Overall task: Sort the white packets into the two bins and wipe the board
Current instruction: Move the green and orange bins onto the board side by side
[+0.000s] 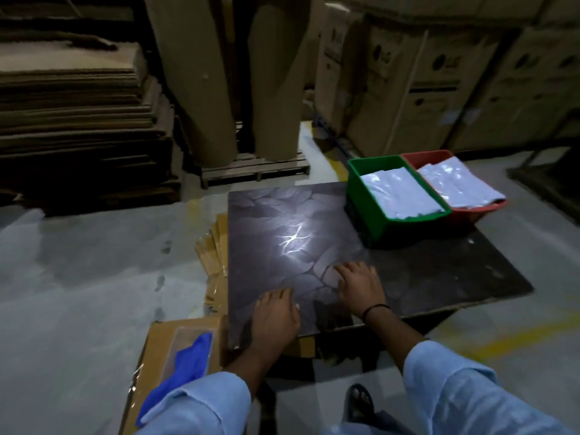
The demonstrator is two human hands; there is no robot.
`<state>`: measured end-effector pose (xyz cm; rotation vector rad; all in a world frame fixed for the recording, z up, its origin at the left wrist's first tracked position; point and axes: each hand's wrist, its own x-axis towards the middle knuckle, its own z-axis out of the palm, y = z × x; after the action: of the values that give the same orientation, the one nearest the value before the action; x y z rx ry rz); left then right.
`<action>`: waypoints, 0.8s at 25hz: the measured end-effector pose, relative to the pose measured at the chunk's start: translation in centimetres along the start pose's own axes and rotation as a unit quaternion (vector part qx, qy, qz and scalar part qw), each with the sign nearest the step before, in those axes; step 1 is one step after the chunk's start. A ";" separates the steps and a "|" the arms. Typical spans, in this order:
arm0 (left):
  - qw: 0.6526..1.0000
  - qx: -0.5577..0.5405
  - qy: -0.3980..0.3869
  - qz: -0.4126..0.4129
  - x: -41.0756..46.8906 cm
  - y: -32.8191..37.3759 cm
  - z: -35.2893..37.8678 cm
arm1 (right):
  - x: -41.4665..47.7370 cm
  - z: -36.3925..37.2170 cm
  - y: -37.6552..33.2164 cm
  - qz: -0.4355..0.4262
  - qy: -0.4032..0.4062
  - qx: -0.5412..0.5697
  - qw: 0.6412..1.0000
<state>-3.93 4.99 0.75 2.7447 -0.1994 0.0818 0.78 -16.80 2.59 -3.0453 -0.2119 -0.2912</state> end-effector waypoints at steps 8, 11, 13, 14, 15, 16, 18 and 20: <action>0.996 -0.032 0.006 0.082 10.0 11.1 3.3 | 3.3 -2.7 14.0 0.125 0.086 0.011 0.988; 0.995 -0.050 0.012 0.089 14.3 15.8 4.2 | 5.9 -3.1 20.0 0.158 0.095 0.013 0.983; 0.994 -0.045 0.020 0.095 17.2 18.9 5.0 | 8.0 -3.4 23.9 0.177 0.089 0.032 0.980; 0.994 -0.040 0.026 0.097 18.6 20.2 5.3 | 9.0 -3.5 25.6 0.181 0.085 0.040 0.979; 0.994 -0.032 0.031 0.098 20.0 21.4 5.6 | 10.1 -3.6 27.2 0.179 0.078 0.046 0.980; 0.994 -0.025 0.037 0.097 21.2 22.6 5.9 | 11.1 -3.6 28.7 0.173 0.072 0.050 0.981; 0.995 -0.017 0.043 0.092 23.8 24.9 6.7 | 13.4 -3.6 31.4 0.162 0.046 0.055 0.984; 0.995 0.000 0.037 0.089 26.0 26.6 7.4 | 15.3 -3.6 33.2 0.153 0.010 0.043 0.987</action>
<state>17.99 -25.50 6.09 2.7112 -0.4237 0.2326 19.78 -47.94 7.07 -2.9288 0.2358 -0.2811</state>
